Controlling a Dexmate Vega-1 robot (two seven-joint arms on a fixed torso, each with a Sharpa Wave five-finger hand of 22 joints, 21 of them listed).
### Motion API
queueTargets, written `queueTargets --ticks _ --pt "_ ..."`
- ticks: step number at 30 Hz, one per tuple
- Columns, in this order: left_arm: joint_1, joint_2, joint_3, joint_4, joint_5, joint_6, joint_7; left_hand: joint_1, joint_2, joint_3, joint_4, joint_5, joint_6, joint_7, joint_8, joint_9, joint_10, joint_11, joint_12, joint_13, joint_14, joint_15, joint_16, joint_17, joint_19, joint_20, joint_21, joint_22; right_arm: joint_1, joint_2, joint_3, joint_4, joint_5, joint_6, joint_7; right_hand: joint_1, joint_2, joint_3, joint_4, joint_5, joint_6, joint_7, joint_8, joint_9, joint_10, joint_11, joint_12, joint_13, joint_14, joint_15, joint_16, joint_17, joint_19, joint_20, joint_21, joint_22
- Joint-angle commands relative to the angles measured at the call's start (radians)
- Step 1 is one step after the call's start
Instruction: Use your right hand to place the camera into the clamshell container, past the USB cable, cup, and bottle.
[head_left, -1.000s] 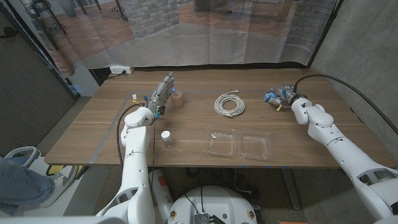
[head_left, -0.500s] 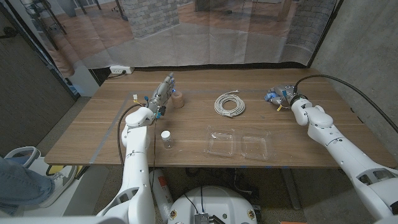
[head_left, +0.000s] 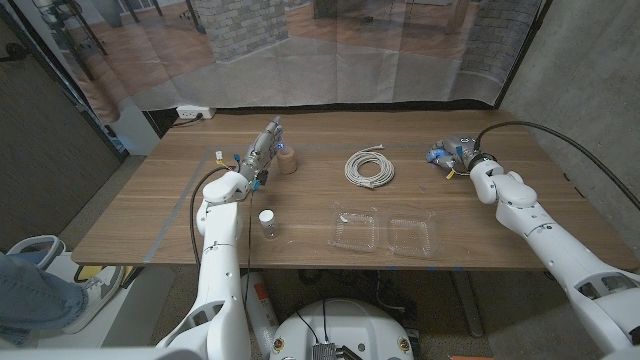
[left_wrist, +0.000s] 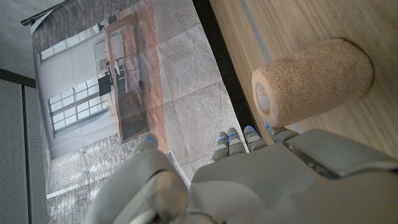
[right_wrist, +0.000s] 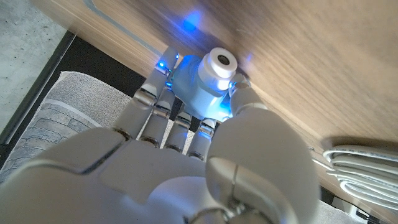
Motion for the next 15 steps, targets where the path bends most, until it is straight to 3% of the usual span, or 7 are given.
queueTargets --ticks 1,15 --pt "-0.001 -0.001 0.002 -0.006 0.0 -0.004 -0.001 0.012 0.003 -0.003 0.001 -0.001 0.006 0.004 0.005 0.005 -0.005 -0.002 0.003 0.005 0.002 0.005 0.003 0.005 0.0 0.006 0.007 0.002 -0.031 -0.011 0.026 -0.048 0.013 0.006 -0.022 0.026 0.035 -0.004 0.002 -0.004 0.014 0.0 0.005 0.005 0.014 0.003 0.007 0.005 0.015 -0.106 0.009 0.008 0.003 -0.013 0.006 0.004" --pt "-0.004 0.004 0.007 -0.009 0.0 -0.01 -0.008 0.013 0.005 -0.006 0.001 -0.002 0.006 0.003 0.004 0.005 -0.004 -0.001 0.003 0.005 0.003 0.006 0.004 0.005 0.0 0.005 0.007 0.002 -0.115 -0.037 0.091 -0.192 0.025 0.023 -0.02 0.026 0.041 -0.007 0.007 -0.007 0.018 0.0 0.004 0.008 0.025 0.0 0.014 0.009 0.024 -0.103 0.012 0.014 0.006 -0.021 0.011 0.008"
